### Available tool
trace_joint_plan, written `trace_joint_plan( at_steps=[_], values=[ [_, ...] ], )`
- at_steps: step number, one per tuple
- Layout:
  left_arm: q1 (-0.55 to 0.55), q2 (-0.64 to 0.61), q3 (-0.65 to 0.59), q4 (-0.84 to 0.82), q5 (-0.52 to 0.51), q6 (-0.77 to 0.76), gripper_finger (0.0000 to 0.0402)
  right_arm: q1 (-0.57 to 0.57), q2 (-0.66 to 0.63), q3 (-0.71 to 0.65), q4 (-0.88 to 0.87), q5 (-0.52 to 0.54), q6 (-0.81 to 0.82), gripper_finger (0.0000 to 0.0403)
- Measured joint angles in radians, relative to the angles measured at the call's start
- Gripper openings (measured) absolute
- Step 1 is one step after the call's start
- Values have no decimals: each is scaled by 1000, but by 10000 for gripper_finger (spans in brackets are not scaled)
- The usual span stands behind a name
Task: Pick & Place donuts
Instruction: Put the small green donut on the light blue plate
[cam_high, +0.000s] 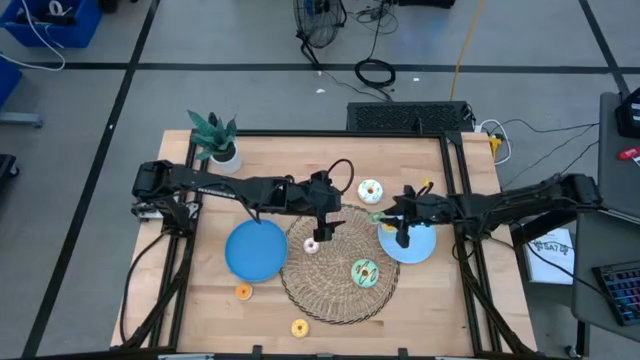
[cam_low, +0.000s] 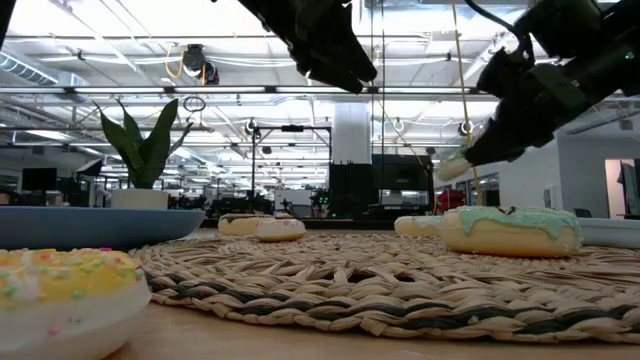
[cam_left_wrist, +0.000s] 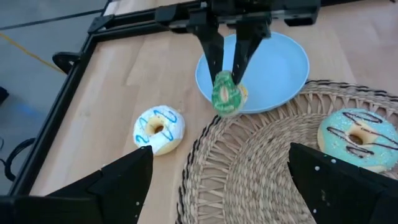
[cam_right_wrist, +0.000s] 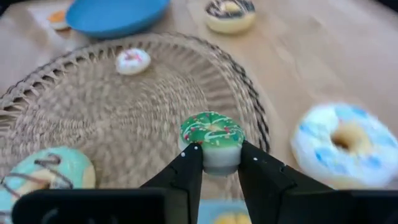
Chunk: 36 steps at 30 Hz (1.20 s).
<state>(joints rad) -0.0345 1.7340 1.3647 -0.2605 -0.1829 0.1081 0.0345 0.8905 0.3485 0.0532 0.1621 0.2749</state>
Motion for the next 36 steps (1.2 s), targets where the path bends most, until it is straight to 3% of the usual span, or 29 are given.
trace_joint_plan(
  at_steps=[11,23,36],
  values=[
    [0,0,0,-7,0,3,367,0,-131,0,-378,149,213,58],
    [1,0,0,-15,0,9,367,0,-133,-1,-494,154,293,50],
    [1,0,0,-13,0,10,367,0,-133,-81,-476,149,341,50]
  ],
)
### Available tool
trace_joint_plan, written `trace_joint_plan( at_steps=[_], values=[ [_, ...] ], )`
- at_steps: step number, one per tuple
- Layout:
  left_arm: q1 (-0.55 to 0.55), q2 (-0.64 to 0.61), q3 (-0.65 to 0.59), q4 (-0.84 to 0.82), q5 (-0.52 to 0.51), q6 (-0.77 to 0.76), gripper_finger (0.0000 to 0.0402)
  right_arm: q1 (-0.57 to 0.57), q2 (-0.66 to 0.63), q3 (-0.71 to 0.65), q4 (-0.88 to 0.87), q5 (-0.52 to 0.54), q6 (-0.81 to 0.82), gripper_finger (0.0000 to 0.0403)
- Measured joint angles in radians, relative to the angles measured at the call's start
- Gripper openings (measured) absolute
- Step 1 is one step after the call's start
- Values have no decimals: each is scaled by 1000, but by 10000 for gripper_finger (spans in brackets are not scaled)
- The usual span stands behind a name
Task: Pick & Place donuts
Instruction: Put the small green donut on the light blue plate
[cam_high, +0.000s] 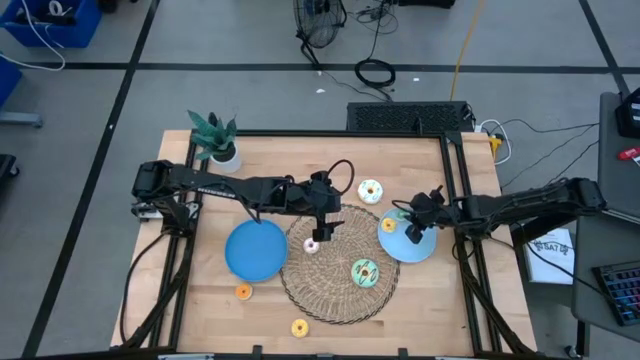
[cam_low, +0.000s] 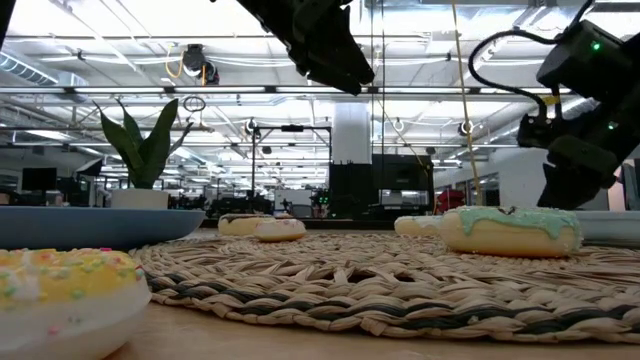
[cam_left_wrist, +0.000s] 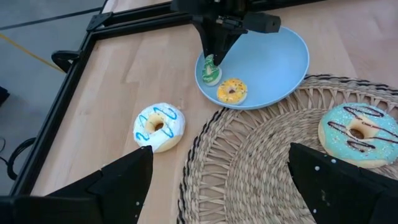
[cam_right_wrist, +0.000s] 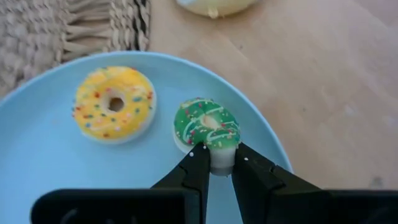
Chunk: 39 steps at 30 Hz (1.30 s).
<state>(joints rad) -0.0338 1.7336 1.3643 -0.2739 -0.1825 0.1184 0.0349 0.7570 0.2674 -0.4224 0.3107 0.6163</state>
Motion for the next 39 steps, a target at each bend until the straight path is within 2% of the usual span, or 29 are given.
trace_joint_plan(
  at_steps=[4,9,12,15,21,27,31,39],
  values=[
    [0,0,0,1,0,-1,367,0,0,-3,21,-2,-11,50],
    [0,0,0,1,0,-5,367,0,0,-4,97,-74,-57,50],
    [0,0,0,1,0,-15,367,0,0,-4,109,-81,-56,57],
    [0,0,0,1,0,-17,367,0,0,-4,104,-81,-56,81],
    [0,0,0,-4,0,-19,367,0,0,-4,105,-82,-49,158],
    [0,0,0,-6,0,-19,367,0,0,-4,119,-141,-51,206],
    [0,0,0,-6,0,-19,367,0,0,-4,127,-159,-52,216],
    [0,0,0,-6,0,-19,367,0,-41,-4,126,-159,-57,209]
  ],
)
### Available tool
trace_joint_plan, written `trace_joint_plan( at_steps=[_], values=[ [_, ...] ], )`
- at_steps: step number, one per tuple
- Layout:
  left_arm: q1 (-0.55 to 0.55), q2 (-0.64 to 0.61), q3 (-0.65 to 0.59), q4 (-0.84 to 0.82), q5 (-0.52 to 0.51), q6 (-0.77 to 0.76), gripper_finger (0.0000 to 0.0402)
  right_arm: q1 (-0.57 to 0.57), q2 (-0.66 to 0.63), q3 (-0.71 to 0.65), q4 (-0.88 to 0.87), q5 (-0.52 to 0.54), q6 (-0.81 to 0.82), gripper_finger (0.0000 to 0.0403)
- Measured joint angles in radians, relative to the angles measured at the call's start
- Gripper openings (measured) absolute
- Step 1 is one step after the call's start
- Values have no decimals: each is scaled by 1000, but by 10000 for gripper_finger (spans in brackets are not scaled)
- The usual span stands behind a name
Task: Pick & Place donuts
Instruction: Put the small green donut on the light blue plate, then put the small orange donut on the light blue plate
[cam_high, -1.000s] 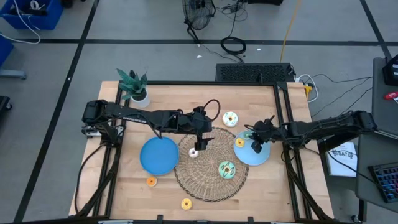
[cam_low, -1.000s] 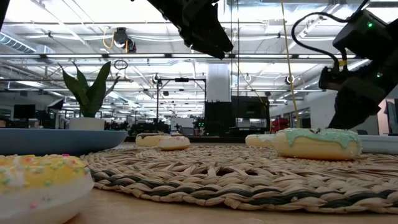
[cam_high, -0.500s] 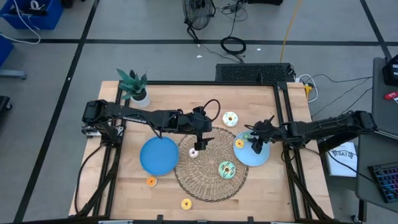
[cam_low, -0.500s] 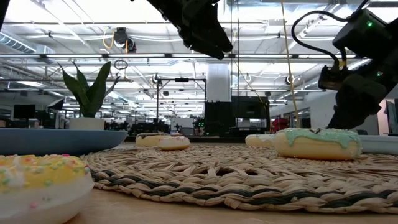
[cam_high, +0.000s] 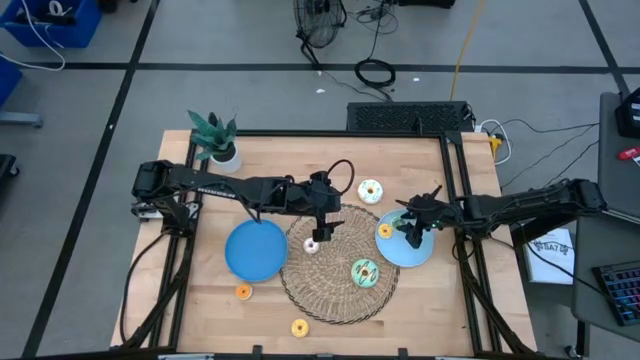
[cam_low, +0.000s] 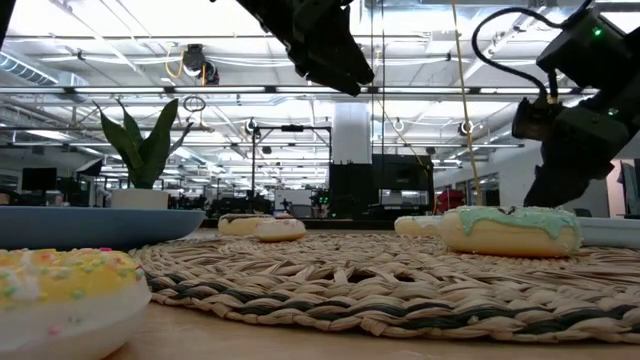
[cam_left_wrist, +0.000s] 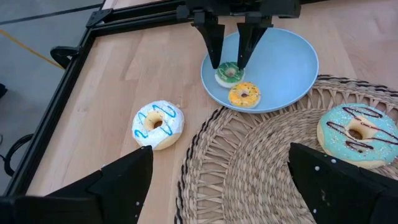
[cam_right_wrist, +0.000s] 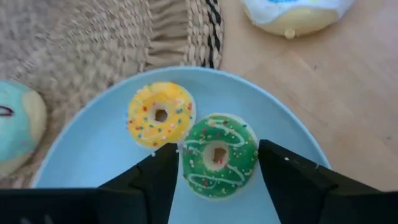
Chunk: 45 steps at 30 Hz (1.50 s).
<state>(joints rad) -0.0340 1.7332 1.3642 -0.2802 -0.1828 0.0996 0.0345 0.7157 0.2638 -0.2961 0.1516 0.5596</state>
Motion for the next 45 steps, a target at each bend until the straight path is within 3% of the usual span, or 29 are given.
trace_joint_plan(
  at_steps=[17,22,29,45],
  values=[
    [-2,0,0,-5,0,4,367,0,-185,0,197,-2,-204,204],
    [-18,0,0,-8,13,49,367,0,-185,0,327,-121,-287,204],
    [-41,-1,0,-62,107,53,367,1,-188,0,462,-330,-418,194],
    [-46,-1,0,-79,132,34,367,1,-380,0,328,-338,-477,171]
  ],
)
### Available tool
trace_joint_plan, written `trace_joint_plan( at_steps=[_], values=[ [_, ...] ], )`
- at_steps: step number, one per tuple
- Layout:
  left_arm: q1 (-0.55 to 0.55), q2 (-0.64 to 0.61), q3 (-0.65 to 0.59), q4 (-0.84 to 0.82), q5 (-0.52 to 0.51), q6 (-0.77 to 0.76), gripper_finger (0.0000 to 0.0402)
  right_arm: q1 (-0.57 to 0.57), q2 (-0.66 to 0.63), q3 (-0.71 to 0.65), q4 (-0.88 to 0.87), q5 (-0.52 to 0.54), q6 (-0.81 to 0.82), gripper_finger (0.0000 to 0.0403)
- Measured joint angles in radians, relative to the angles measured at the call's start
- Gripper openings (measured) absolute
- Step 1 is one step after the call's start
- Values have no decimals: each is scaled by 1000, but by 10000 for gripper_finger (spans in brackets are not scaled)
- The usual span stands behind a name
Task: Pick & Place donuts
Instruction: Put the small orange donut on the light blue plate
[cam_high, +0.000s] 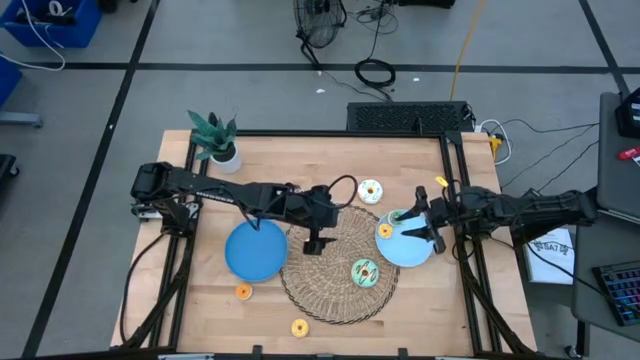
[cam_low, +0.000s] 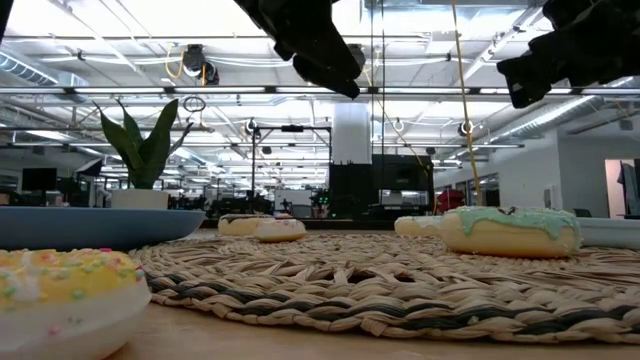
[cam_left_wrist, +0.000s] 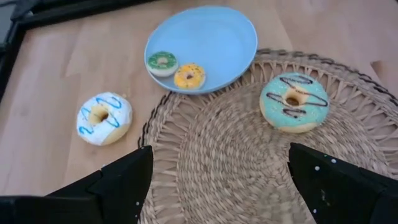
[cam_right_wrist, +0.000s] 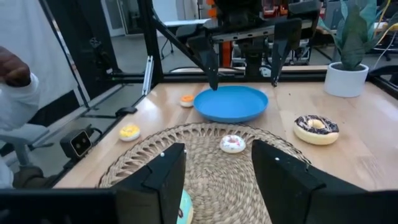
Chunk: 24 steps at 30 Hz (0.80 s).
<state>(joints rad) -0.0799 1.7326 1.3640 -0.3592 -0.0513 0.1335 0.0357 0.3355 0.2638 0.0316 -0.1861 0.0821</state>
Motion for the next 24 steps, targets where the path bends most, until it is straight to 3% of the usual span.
trace_joint_plan(
  at_steps=[6,15,24],
  values=[
    [0,-8,-41,134,2,13,367,0,-18,0,-16,0,7,171],
    [35,-246,-447,541,-2,-78,367,-2,-61,-8,-41,11,-6,171],
    [12,-503,-729,785,0,-92,367,-2,-162,-123,7,181,3,171]
  ],
)
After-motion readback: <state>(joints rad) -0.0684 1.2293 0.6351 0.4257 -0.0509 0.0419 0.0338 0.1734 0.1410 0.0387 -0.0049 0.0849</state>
